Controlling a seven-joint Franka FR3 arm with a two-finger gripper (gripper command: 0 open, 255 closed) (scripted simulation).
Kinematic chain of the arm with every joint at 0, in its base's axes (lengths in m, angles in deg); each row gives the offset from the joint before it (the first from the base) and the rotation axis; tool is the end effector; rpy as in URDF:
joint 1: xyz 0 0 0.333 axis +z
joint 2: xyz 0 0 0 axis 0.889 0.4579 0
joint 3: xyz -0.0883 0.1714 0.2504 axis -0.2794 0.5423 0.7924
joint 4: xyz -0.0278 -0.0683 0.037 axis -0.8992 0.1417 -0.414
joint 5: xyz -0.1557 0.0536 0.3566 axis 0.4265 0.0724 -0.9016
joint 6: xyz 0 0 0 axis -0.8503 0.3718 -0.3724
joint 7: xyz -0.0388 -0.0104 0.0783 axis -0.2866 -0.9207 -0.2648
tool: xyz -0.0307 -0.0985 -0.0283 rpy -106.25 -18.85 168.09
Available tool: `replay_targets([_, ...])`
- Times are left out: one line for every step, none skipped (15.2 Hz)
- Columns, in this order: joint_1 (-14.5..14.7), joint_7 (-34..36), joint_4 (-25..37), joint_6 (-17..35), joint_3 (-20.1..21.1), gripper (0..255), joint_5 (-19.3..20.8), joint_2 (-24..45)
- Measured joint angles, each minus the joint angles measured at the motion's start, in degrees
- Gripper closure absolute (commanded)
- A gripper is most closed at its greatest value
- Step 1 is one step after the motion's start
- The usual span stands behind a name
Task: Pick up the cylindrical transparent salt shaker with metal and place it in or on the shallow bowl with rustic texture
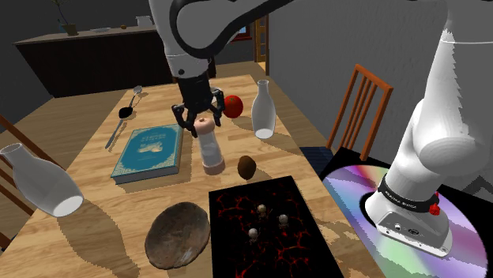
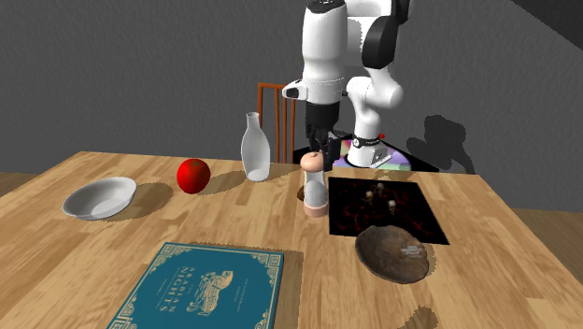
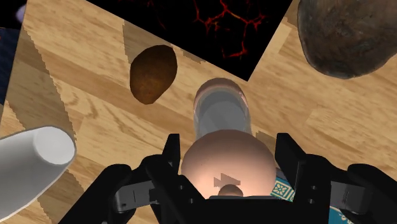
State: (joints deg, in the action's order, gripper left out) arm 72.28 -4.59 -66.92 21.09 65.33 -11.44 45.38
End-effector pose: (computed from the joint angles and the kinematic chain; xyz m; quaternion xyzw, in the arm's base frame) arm 0.5063 0.3044 0.4600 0.9955 -0.0899 -0.0271 0.0116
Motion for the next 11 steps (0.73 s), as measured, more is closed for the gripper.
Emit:
replay_targets([0.0,0.0,0.5,-0.6,0.0,255,0.0,-0.1])
replay_targets([0.0,0.0,1.1,-1.3,0.1,255,-0.1,-0.2])
replay_targets([0.0,0.0,1.9,-2.1,0.0,255,-0.1,-0.2])
replay_targets([0.0,-0.1,2.9,-3.0,0.0,255,-0.1,-0.1])
replay_targets([0.1,0.0,3.3,-3.6,0.1,255,-0.2,-0.3])
replay_targets([0.1,-0.1,4.0,-4.5,0.1,255,-0.2,-0.4])
replay_targets([0.1,-0.1,4.5,-5.1,0.1,255,-0.3,-0.6])
replay_targets([0.0,-0.2,5.4,-6.0,0.1,255,-0.3,-0.7])
replay_targets([0.0,-0.2,5.8,-6.6,0.1,255,-0.4,-0.9])
replay_targets([0.1,-0.1,6.5,-7.4,0.1,255,-0.4,-1.0])
replay_targets([0.5,0.6,7.6,-8.1,0.4,255,-0.3,-0.5])
